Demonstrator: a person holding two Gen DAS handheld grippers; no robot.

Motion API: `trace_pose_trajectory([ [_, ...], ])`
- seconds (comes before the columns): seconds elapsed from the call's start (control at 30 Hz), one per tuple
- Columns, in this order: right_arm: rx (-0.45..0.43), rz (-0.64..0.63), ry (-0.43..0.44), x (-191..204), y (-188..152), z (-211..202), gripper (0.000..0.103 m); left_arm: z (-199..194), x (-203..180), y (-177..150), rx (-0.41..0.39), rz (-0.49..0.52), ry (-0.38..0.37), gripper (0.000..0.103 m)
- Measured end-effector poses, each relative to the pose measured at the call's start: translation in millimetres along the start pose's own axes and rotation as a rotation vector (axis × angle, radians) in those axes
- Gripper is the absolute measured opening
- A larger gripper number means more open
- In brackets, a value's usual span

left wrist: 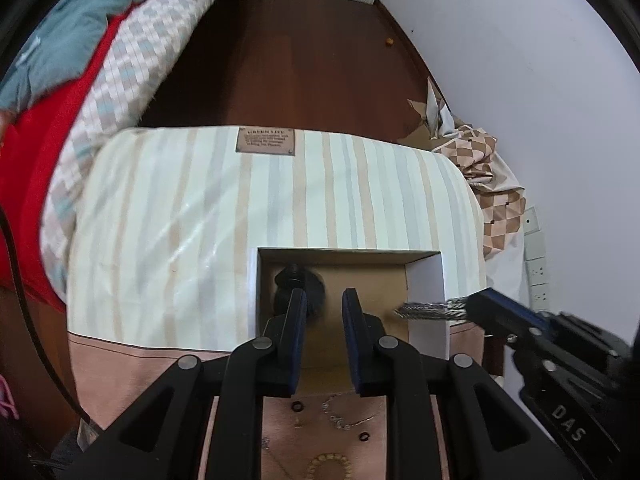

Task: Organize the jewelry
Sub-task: 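Carry the watch with the left tool into the cardboard box while the right tool drops the chain bracelet in, then reach to the wooden bead bracelet and grasp it with the right tool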

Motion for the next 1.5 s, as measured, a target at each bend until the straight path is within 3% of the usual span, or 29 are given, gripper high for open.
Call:
trace_pose_trajectory([
  [0.03, 0.009, 0.001, 0.007, -1, 1, 4, 0.009, 0, 1, 2, -0.001, -0.005, -0.002, 0.019],
  [0.1, 0.03, 0.004, 0.007, -5, 1, 10, 0.021, -3, 4, 5, -0.026, 0.0, 0.02, 0.035],
  [0.17, 0.027, 0.013, 0.009, -8, -1, 12, 0.059, -8, 8, 7, -0.057, 0.007, 0.059, 0.076],
  [0.23, 0.019, 0.009, -0.015, -12, -6, 11, 0.07, -15, 13, 4, -0.102, 0.017, 0.105, 0.08],
  [0.3, 0.008, -0.001, -0.065, -16, -13, 8, 0.071, -18, 19, -1, -0.124, 0.024, 0.151, 0.081],
  [0.37, 0.007, -0.01, -0.149, -21, -24, 10, 0.088, -19, 24, -8, -0.138, 0.029, 0.196, 0.099],
  [0.4, 0.011, -0.013, -0.176, -23, -29, 11, 0.093, -19, 27, -12, -0.143, 0.032, 0.214, 0.103],
  [0.43, 0.014, -0.014, -0.196, -24, -33, 14, 0.097, -18, 30, -17, -0.148, 0.038, 0.235, 0.103],
  [0.67, 0.042, 0.017, -0.263, -30, -69, 34, 0.097, -10, 47, -46, -0.122, 0.045, 0.308, 0.103],
  [0.93, -0.006, 0.02, -0.298, -20, -77, 19, 0.097, -30, 51, -59, -0.181, 0.05, 0.352, 0.103],
  [1.5, -0.137, 0.02, -0.311, 4, -95, -61, 0.097, -95, 37, -88, -0.271, 0.052, 0.318, 0.103],
])
Point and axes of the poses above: each gripper's, at about its wrist camera, not at the fingertips, and z roughly the way its jaws point, x to its left, y to its top, the point moved 6 cm from there along z, roughly the way its jaws point, and after that the axes turned 3 degrees about y, right-handed, at the moved point
